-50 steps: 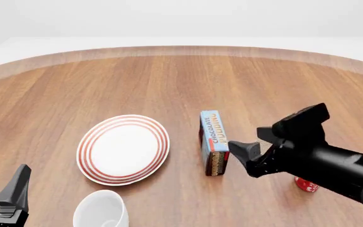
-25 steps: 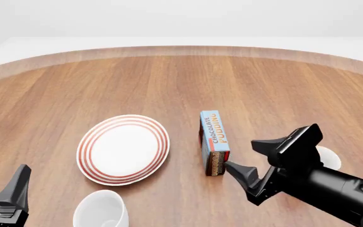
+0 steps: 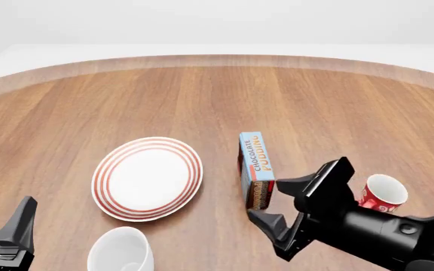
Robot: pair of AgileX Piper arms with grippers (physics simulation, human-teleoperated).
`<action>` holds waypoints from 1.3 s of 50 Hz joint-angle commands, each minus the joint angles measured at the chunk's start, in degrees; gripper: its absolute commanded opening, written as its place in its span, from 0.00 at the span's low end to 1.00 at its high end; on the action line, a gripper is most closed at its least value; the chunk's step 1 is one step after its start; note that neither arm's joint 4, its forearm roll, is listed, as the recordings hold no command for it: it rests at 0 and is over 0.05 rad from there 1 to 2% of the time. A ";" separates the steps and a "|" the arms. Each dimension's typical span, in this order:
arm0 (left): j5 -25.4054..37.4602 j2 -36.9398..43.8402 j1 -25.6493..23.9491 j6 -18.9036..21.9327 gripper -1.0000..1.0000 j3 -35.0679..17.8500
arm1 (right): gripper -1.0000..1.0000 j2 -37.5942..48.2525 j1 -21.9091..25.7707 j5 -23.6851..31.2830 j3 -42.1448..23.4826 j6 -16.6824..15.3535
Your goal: Pick up the white mug and put it on the plate, and put the chocolate pudding to the right of the plate.
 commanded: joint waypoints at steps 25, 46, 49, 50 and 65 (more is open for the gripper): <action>0.00 0.00 0.00 0.00 1.00 0.00 | 1.00 10.84 9.58 -0.75 -4.84 1.71; 0.00 0.00 0.00 0.00 1.00 0.00 | 1.00 19.63 16.02 -1.64 -8.15 4.02; 0.00 0.00 0.00 0.00 1.00 0.00 | 1.00 20.29 16.64 -1.83 -8.11 4.17; 0.00 0.00 0.00 0.00 1.00 0.00 | 1.00 20.58 16.77 -1.91 -8.20 4.24; 0.00 0.00 0.00 0.00 1.00 0.00 | 1.00 23.93 19.93 -2.12 -9.61 4.86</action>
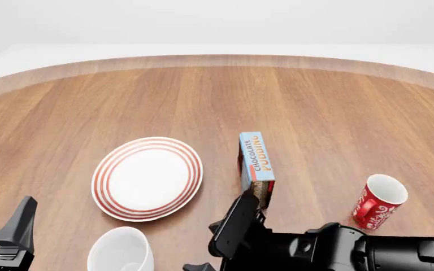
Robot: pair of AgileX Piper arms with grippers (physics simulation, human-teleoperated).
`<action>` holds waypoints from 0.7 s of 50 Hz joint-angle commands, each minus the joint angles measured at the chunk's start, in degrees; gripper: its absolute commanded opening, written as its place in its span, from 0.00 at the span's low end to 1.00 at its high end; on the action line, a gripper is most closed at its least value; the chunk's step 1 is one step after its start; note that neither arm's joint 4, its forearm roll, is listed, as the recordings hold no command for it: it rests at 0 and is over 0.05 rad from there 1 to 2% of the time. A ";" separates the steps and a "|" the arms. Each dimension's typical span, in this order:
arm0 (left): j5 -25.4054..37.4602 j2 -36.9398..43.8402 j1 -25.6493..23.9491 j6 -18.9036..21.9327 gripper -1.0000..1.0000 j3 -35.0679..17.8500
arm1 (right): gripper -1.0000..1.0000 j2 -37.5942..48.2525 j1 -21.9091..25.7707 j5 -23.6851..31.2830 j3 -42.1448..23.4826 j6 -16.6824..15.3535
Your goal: Pick up the white mug and put it on the plate, and put the chocolate pudding to the right of the plate.
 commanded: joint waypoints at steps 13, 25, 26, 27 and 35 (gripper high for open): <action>0.00 0.00 0.00 0.00 1.00 0.00 | 1.00 5.31 5.20 -0.53 -2.23 1.80; 0.00 0.00 0.00 0.00 1.00 0.00 | 1.00 6.92 7.01 -1.30 -3.07 3.18; 0.00 0.00 0.00 0.00 1.00 0.00 | 1.00 6.91 7.10 -1.22 -3.26 3.30; 0.00 0.00 0.00 0.00 1.00 0.00 | 1.00 6.92 7.10 -1.22 -3.27 3.30; 0.00 0.00 0.00 0.00 1.00 0.00 | 1.00 8.01 7.74 -1.93 -4.10 4.28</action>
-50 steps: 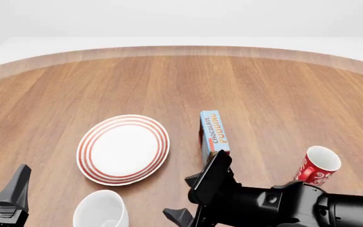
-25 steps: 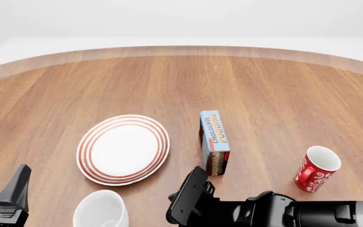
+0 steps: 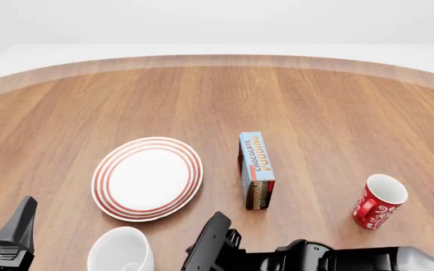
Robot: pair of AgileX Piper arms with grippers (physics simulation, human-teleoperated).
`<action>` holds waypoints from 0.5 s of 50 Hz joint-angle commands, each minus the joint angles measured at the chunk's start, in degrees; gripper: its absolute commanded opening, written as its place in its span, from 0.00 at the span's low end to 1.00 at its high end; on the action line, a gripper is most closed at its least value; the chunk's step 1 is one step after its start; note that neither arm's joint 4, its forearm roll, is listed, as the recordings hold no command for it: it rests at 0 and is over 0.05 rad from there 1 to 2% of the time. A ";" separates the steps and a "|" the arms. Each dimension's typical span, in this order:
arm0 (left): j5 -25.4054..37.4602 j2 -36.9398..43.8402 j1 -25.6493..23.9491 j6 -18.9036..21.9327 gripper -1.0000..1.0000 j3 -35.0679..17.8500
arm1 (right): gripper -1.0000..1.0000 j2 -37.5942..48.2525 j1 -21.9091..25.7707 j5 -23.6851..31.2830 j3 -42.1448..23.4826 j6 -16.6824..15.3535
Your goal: Pick up the white mug and put it on the plate, and put the chocolate pudding to the right of the plate.
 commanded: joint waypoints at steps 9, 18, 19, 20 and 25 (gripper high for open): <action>0.00 0.00 0.00 0.00 1.00 0.00 | 1.00 2.22 1.18 -0.73 -1.59 1.49; 0.00 0.00 0.00 0.00 1.00 0.00 | 1.00 3.23 1.47 -0.79 -2.32 1.74; 0.00 0.00 0.00 0.00 1.00 0.00 | 1.00 3.55 1.50 -0.72 -2.59 1.74; 0.00 0.00 0.00 0.00 1.00 0.00 | 1.00 3.68 1.45 -0.67 -2.71 1.72; 0.00 0.00 0.00 0.00 1.00 0.00 | 1.00 4.34 1.56 -0.37 -3.42 1.64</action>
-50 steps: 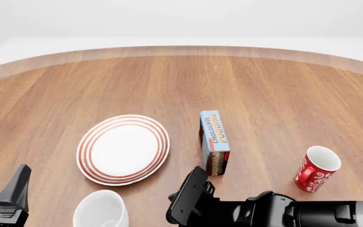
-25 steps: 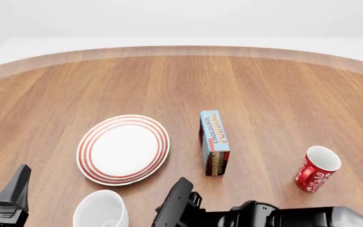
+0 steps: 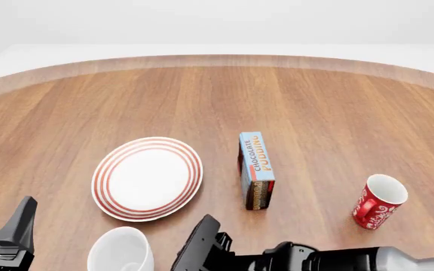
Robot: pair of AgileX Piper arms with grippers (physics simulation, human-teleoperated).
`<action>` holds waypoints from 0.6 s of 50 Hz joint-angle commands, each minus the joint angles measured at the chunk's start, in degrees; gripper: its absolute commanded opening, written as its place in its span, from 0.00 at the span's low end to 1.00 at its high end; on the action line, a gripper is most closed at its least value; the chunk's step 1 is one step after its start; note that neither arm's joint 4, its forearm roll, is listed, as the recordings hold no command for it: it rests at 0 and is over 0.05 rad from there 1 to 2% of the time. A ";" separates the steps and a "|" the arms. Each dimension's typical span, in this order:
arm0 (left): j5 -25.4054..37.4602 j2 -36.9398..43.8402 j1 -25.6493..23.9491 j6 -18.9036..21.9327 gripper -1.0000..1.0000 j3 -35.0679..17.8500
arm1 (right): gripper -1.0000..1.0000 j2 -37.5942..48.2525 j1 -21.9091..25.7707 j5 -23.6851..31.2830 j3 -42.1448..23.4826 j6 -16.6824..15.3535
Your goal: Pick up the white mug and put it on the plate, and put the chocolate pudding to the right of the plate.
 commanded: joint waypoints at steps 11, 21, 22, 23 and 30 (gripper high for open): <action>0.00 0.00 0.00 0.00 1.00 0.00 | 1.00 2.93 0.68 0.37 -2.60 0.57; 0.00 0.00 0.00 0.00 1.00 0.00 | 1.00 3.02 -0.20 0.78 -2.96 0.11; 0.00 0.00 0.00 0.00 1.00 0.00 | 1.00 3.02 -0.39 0.75 -2.98 0.09; 0.00 0.00 0.00 0.00 1.00 0.00 | 1.00 3.14 -0.46 0.74 -3.10 0.07; 0.00 0.00 0.00 0.00 1.00 0.00 | 1.00 3.74 -0.86 1.00 -3.90 -0.32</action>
